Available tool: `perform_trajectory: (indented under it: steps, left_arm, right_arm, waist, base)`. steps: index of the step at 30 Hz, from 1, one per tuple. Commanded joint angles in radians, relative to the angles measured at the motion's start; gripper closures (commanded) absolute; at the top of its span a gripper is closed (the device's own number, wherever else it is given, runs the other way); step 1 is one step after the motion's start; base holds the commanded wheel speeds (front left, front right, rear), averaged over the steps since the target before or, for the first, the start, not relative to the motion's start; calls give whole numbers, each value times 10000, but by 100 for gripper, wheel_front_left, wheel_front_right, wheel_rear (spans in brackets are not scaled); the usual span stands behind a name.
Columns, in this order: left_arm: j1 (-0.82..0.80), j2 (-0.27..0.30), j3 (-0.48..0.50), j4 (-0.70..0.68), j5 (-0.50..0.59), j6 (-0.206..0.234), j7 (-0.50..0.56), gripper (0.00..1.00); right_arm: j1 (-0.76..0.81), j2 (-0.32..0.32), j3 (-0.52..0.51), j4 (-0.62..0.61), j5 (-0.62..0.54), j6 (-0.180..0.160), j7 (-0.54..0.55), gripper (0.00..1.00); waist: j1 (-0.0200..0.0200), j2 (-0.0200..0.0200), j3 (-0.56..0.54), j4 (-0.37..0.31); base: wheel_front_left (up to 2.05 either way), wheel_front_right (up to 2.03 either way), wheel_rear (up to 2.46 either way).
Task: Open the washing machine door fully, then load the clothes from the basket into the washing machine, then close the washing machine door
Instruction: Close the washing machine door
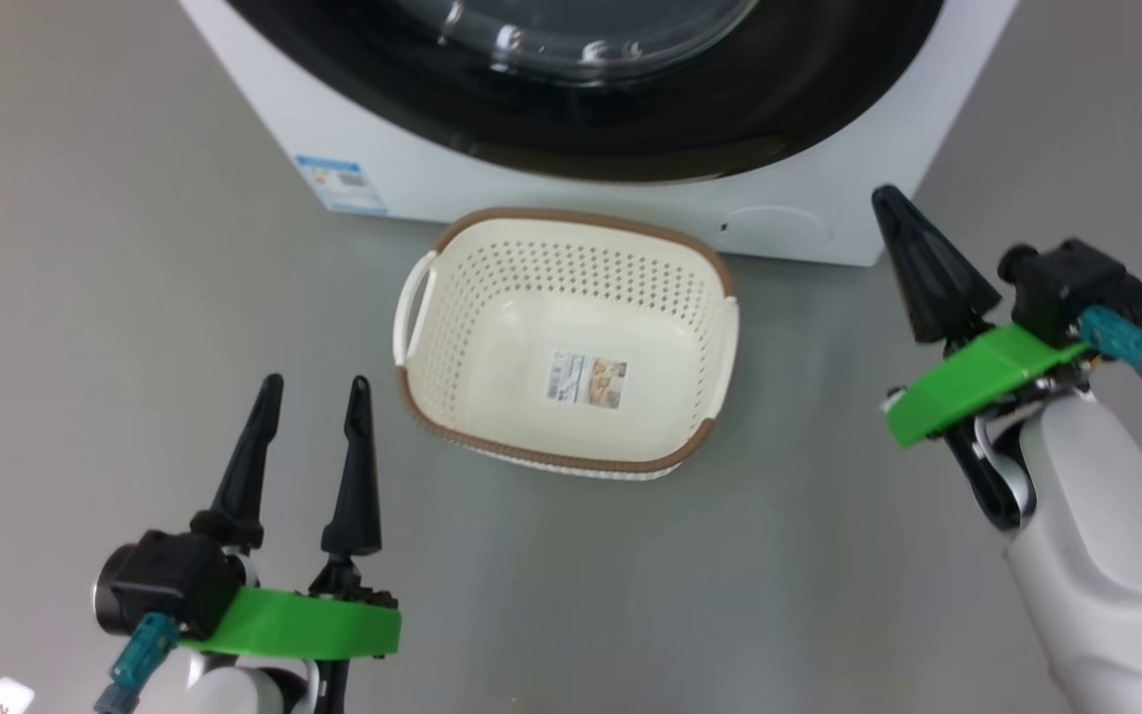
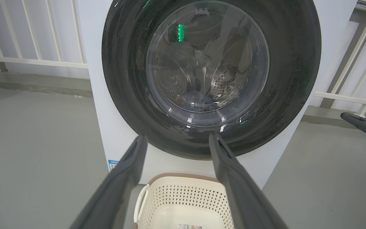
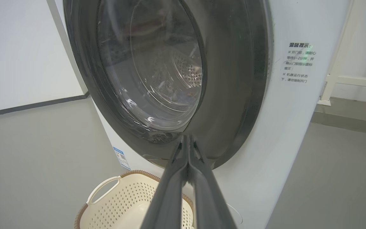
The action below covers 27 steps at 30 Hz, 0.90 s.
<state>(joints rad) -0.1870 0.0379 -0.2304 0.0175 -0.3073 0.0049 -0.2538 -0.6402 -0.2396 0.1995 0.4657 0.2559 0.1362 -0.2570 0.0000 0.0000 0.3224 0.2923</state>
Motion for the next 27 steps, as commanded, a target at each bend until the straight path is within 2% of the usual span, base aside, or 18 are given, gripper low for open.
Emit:
perform_trajectory:
  steps: [1, 9, 19, 27]
  left_arm:
    - [65, 277, 347, -136, 87, -65, -80, 0]
    - [230, 577, 163, 127, 204, -190, 97, 0]
    - [741, 685, 109, 175, 67, -83, 348, 0]
    - [1027, 821, 75, 69, 35, -11, 523, 0]
  right_arm:
    - [430, 208, -29, -496, -79, -55, -47, 0]
    - [1971, 626, -1103, -1485, -473, -55, -47, 0]
    - [4255, 1221, -2270, -2627, -939, -55, 172, 0]
    - [5629, 1596, -2715, -3881, -1188, -55, 620, 0]
  waist:
    - [0, 0, -438, -445]
    - [0, 0, -1131, -974]
    - [0, 0, -2000, -1494]
    - [0, 0, -2309, -1789]
  base:
    - [0, 0, 0]
    - [0, 0, 0]
    - [0, 0, 0]
    - [0, 0, 0]
